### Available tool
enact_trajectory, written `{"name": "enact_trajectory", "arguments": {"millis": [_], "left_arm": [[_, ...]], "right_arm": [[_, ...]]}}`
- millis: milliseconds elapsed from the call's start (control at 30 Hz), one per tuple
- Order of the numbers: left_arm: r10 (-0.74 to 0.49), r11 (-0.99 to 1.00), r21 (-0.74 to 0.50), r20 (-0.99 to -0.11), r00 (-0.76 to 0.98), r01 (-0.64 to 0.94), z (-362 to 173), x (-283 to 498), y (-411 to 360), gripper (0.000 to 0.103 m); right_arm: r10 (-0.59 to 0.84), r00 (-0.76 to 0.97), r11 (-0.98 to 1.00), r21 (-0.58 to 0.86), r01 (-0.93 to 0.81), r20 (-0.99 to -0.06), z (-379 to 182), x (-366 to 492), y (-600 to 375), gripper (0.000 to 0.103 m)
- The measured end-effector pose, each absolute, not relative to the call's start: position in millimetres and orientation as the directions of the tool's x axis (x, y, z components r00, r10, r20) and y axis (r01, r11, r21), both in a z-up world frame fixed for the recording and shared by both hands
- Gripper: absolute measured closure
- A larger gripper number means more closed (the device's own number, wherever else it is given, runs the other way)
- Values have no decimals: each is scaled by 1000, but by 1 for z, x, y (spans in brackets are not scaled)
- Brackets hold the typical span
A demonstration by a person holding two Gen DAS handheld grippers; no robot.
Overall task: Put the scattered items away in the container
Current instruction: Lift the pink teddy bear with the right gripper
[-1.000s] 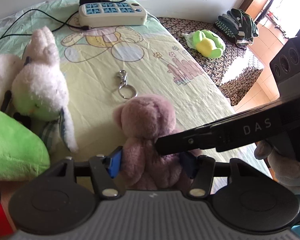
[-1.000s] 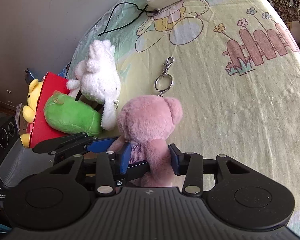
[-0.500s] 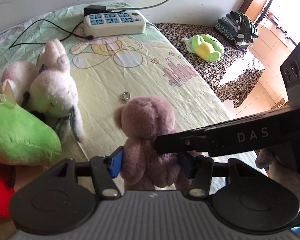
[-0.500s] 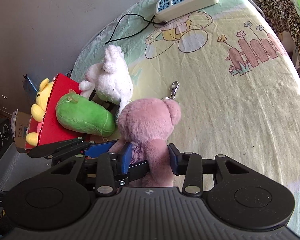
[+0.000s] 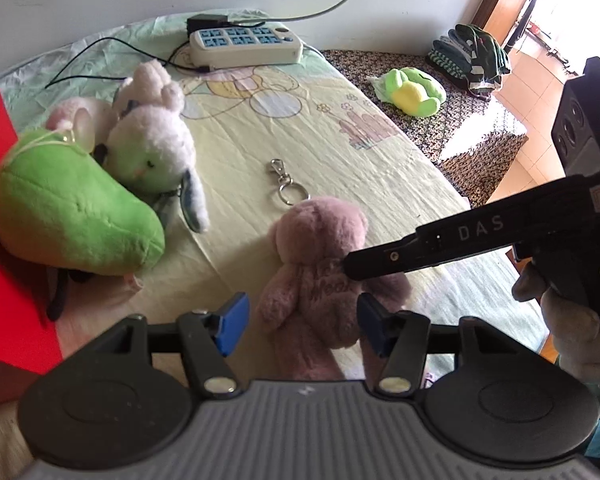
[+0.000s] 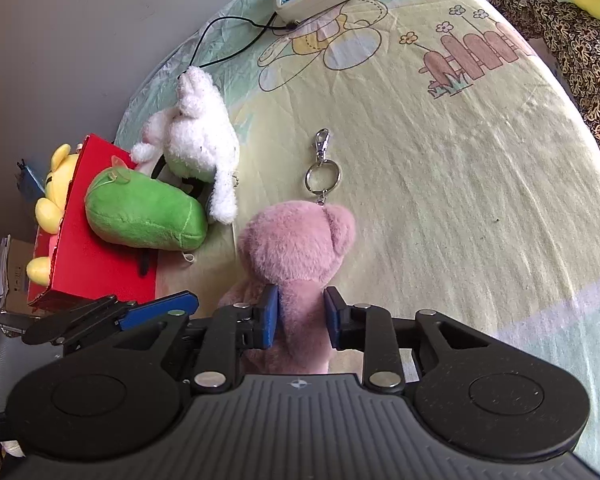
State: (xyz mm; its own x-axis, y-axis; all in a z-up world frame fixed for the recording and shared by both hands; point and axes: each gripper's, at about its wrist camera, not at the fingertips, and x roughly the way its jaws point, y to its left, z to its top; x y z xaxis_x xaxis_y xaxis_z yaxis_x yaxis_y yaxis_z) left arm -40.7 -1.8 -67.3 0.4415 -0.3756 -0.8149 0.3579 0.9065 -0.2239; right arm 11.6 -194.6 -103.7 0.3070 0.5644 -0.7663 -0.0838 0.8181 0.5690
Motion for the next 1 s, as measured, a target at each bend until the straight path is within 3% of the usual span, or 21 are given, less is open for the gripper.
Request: {"name": "enact_trajectory", "arguments": {"millis": [233,367,533,733,833,1000], "left_arm": [[-398,884,-225,-822,408,410,-75,-48,-14,51],[-436,877,-289,-814,382,384,-86,-44,-3,49],[-457,872,-320,-803,382,371,-88,-40,4,49],[-448,872,-297,-806,388,389,-83,-43,0,49],[-452,869,-302,-806,382,392,-84,-44,0,49],[-468,864,-328,-800,374,381,-86,-46,8,49]], "right_arm": [[541,304,839,531,-122,-784,-85,10,-175,73],[562,277,827,527,-193,-780,-88,8,-161,52],[528,274,844,462,-272,-804,-99,2,-148,52],[669,238,741,658,-133,-704,-109,10,-179,53],[681,214,729,674,-119,-700,-115,9,-185,61],[656,208,755,624,-201,-726,-112,-4,-175,65]]}}
